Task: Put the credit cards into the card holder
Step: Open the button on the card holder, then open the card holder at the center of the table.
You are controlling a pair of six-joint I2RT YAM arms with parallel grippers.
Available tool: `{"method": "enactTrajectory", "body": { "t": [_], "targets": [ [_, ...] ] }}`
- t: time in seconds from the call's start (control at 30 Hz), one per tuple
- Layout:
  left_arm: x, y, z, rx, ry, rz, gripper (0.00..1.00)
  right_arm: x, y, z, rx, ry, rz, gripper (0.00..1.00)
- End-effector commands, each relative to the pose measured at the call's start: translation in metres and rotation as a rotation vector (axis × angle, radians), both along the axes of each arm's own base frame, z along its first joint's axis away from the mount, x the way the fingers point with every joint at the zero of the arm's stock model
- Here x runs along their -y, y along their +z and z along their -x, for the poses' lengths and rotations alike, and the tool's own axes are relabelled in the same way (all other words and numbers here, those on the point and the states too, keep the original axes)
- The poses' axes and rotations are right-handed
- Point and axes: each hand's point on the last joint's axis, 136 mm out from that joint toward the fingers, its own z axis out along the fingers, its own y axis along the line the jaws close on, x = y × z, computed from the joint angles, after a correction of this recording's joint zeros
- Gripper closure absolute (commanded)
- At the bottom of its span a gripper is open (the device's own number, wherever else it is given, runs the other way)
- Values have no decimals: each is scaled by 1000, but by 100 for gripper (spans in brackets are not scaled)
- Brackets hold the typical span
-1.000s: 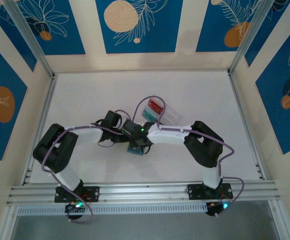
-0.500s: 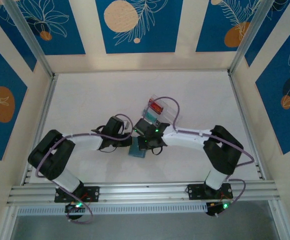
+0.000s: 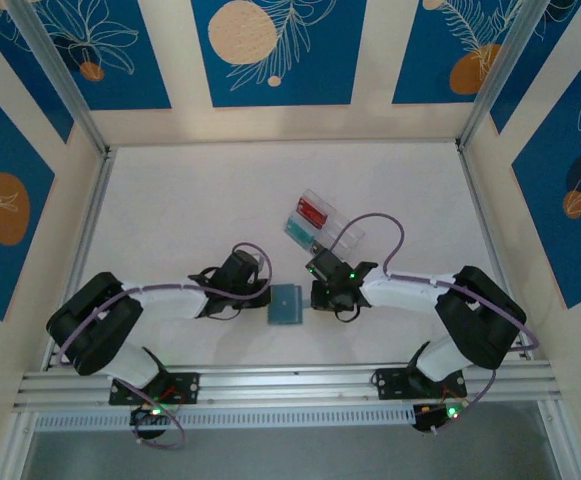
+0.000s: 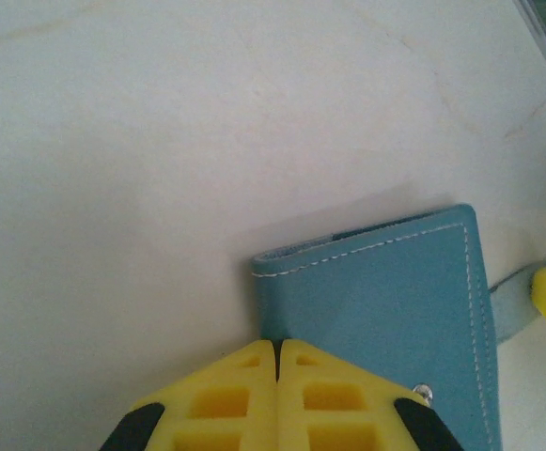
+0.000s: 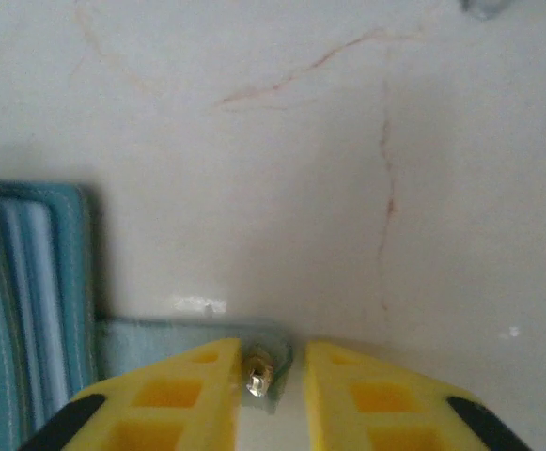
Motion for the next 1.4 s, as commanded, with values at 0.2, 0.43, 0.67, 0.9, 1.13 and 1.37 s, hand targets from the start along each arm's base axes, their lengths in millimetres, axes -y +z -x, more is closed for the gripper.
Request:
{"method": "enactTrajectory", "body": {
  "t": [0.2, 0.43, 0.67, 0.9, 1.13, 1.37],
  "targets": [
    [-16, -25, 28, -85, 21, -90, 100, 22, 51, -7, 172, -55, 144, 49],
    [-15, -24, 28, -79, 26, -92, 100, -60, 89, 9, 138, 205, -71, 75],
    [-20, -31, 29, -85, 42, -105, 100, -99, 62, 12, 7, 252, -234, 74],
    [-24, -35, 32, -87, 49, -118, 100, -72, 25, 9, -59, 157, -188, 65],
    [-27, -41, 34, -92, 53, -125, 100, -67, 12, 14, -97, 151, -202, 62],
    [-26, -45, 34, -100, 54, -120, 100, -77, 20, 13, -76, 182, -228, 66]
  ]
}}
